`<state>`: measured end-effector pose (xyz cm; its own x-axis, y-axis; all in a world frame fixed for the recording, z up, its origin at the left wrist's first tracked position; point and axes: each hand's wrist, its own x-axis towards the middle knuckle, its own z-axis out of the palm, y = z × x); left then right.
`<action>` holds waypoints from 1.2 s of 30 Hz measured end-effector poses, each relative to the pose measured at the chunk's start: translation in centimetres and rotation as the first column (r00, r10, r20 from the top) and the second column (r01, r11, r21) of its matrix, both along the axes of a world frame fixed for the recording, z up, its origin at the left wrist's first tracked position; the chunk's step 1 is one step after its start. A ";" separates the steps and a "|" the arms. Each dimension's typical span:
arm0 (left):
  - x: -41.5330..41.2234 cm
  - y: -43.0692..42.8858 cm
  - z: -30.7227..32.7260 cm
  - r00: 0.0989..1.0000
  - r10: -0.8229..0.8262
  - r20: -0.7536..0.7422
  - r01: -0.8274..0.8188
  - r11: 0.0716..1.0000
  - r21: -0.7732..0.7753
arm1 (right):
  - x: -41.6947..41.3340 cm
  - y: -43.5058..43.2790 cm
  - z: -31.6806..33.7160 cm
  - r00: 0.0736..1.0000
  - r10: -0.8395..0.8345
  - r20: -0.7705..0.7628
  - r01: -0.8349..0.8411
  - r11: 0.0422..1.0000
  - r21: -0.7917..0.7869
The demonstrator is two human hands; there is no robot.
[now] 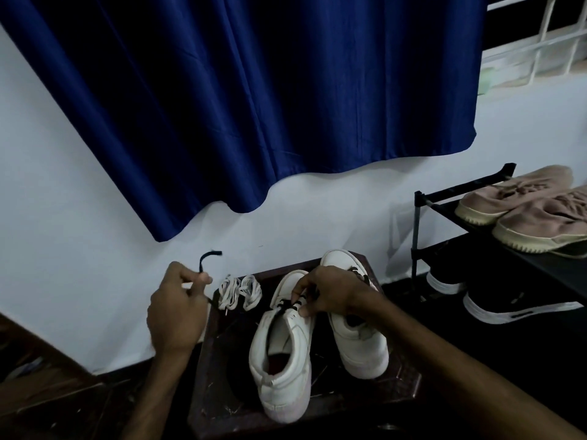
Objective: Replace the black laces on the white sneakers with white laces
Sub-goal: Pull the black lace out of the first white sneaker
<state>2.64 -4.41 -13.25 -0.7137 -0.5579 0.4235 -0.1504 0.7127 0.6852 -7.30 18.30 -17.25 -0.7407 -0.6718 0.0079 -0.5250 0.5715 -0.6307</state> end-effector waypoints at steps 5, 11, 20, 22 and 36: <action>0.6 -1.8 -2.1 0.947 -0.175 0.270 0.143 0.980 0.136 | -0.1 0.4 0.1 1.000 0.017 0.018 -0.017 1.000 -0.011; 2.9 1.9 -4.4 0.933 -0.310 0.181 0.306 0.951 0.047 | 1.6 0.5 0.8 0.989 -0.071 0.130 0.083 0.992 -0.091; 3.5 5.4 -5.8 0.962 -0.270 0.044 0.267 0.962 0.049 | 5.6 -1.0 2.5 0.963 -0.192 -0.188 0.199 0.980 0.018; 4.1 7.3 -6.8 0.966 -0.260 -0.019 0.260 0.963 0.062 | 5.7 -1.1 1.8 0.943 -0.187 -0.276 0.213 0.974 0.070; 5.0 10.1 -10.7 0.858 -0.222 -0.464 0.347 0.915 0.204 | 4.4 0.0 0.4 0.947 0.022 -0.319 0.016 0.993 0.117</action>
<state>7.59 5.65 -23.94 -0.6451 -0.4947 0.5823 0.3784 0.4552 0.8059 -2.87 18.34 -16.89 -0.7101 -0.6845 0.1651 -0.6897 0.6289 -0.3588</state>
